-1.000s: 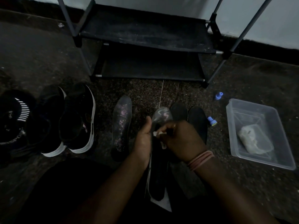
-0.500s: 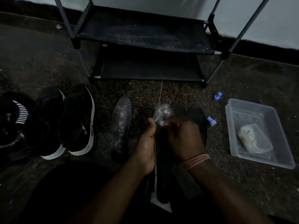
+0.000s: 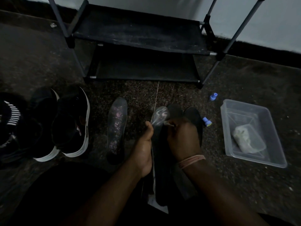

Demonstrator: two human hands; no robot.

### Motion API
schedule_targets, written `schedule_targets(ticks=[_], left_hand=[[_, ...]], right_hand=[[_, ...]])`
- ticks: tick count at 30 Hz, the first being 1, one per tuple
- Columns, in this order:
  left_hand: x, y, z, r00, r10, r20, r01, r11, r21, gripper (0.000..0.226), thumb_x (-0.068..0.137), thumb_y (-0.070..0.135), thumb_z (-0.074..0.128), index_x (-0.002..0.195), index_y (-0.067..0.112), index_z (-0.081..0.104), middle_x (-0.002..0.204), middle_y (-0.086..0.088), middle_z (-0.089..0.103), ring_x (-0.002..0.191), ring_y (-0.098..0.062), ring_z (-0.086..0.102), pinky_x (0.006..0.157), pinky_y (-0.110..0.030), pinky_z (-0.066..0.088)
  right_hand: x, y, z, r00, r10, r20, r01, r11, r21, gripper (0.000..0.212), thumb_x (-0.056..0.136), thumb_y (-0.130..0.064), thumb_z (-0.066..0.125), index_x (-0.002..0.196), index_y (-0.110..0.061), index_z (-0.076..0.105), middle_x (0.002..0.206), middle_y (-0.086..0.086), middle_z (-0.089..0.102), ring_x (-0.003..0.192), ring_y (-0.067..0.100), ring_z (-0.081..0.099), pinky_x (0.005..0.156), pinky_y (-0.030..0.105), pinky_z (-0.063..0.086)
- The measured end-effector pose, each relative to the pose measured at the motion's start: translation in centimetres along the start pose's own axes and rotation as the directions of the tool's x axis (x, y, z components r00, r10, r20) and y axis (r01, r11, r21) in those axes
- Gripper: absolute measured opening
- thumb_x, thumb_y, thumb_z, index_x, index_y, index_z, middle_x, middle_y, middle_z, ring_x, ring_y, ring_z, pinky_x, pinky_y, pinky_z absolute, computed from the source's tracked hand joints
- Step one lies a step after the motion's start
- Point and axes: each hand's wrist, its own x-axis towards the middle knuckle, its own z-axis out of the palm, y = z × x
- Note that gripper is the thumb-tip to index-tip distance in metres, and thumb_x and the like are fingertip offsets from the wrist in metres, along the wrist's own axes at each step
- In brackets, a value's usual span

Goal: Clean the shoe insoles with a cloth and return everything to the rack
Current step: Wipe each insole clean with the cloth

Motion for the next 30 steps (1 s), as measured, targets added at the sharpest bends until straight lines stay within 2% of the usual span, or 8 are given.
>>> schedule_targets(ticks=[5,10,12,17,20,23,27,30], left_hand=[[0.1,0.3,-0.2,0.998,0.052,-0.024,-0.053,0.998,-0.025,0.074,0.097,0.065,0.034,0.137,0.009,0.059,0.129,-0.018,0.067,0.12,-0.029,0.065,0.099,-0.042,0.05],[0.0,-0.4,0.3,1.0,0.007,-0.004,-0.007,0.999,0.033,0.071,0.099,0.066,0.03,0.139,0.016,0.059,0.134,-0.013,0.065,0.124,-0.026,0.063,0.1,-0.04,0.052],[0.1,-0.4,0.2,1.0,0.012,-0.01,-0.011,0.999,0.035,0.071,0.099,0.067,0.029,0.139,0.017,0.059,0.135,-0.012,0.065,0.124,-0.025,0.062,0.101,-0.04,0.051],[0.0,0.2,-0.1,0.996,0.077,-0.037,-0.075,0.997,0.03,0.07,0.098,0.063,0.034,0.135,0.01,0.061,0.131,-0.016,0.067,0.121,-0.025,0.065,0.098,-0.037,0.05],[-0.1,-0.2,0.3,1.0,0.023,-0.007,-0.022,0.998,0.053,0.071,0.098,0.067,0.03,0.139,0.016,0.059,0.135,-0.012,0.065,0.126,-0.025,0.061,0.104,-0.04,0.047],[0.0,-0.6,0.3,1.0,0.0,0.015,-0.001,0.998,0.055,0.07,0.099,0.066,0.028,0.141,0.018,0.058,0.136,-0.01,0.065,0.125,-0.023,0.062,0.1,-0.038,0.05],[0.1,0.1,-0.3,0.999,0.053,0.011,-0.053,0.999,-0.001,0.072,0.098,0.064,0.033,0.139,0.011,0.058,0.132,-0.016,0.066,0.123,-0.027,0.063,0.097,-0.039,0.053],[0.1,0.3,-0.3,0.999,0.046,0.009,-0.046,0.999,-0.005,0.071,0.098,0.064,0.032,0.139,0.012,0.058,0.133,-0.016,0.065,0.125,-0.028,0.062,0.101,-0.042,0.048]], right_hand=[[-1.5,-2.3,0.6,0.985,-0.117,0.128,0.081,0.964,0.254,0.015,0.082,-0.009,0.062,0.084,-0.016,0.076,0.086,0.0,0.075,0.08,0.014,0.069,0.074,0.034,0.055],[0.2,0.5,0.1,0.999,0.011,-0.044,-0.007,0.996,0.089,0.015,0.085,-0.008,0.063,0.077,-0.011,0.075,0.08,0.011,0.075,0.075,0.031,0.07,0.069,0.041,0.056],[-0.1,0.1,0.1,0.995,-0.013,-0.1,0.02,0.997,0.074,0.014,0.084,-0.007,0.063,0.075,-0.01,0.073,0.079,0.012,0.073,0.074,0.031,0.068,0.067,0.041,0.055],[-1.4,-2.3,0.9,0.993,-0.12,0.009,0.114,0.964,0.241,0.012,0.085,-0.007,0.066,0.081,-0.016,0.073,0.084,0.002,0.073,0.077,0.013,0.066,0.072,0.027,0.051],[-0.1,-0.7,0.2,0.993,-0.056,-0.107,0.069,0.99,0.124,0.017,0.084,-0.004,0.065,0.071,-0.014,0.07,0.075,0.007,0.069,0.072,0.021,0.062,0.067,0.028,0.041],[0.3,0.0,-0.6,0.984,-0.012,-0.177,0.015,1.0,0.016,0.02,0.086,-0.008,0.061,0.068,-0.01,0.069,0.074,0.012,0.065,0.074,0.03,0.061,0.068,0.035,0.044],[-1.0,-2.2,0.4,0.994,-0.08,0.069,0.062,0.969,0.239,0.015,0.083,-0.004,0.064,0.082,-0.014,0.075,0.085,0.001,0.074,0.078,0.014,0.068,0.074,0.028,0.052],[-0.4,-1.2,0.4,0.998,-0.011,0.063,-0.007,0.963,0.27,0.014,0.083,-0.007,0.068,0.085,-0.017,0.077,0.088,-0.001,0.076,0.082,0.012,0.071,0.078,0.031,0.056]])
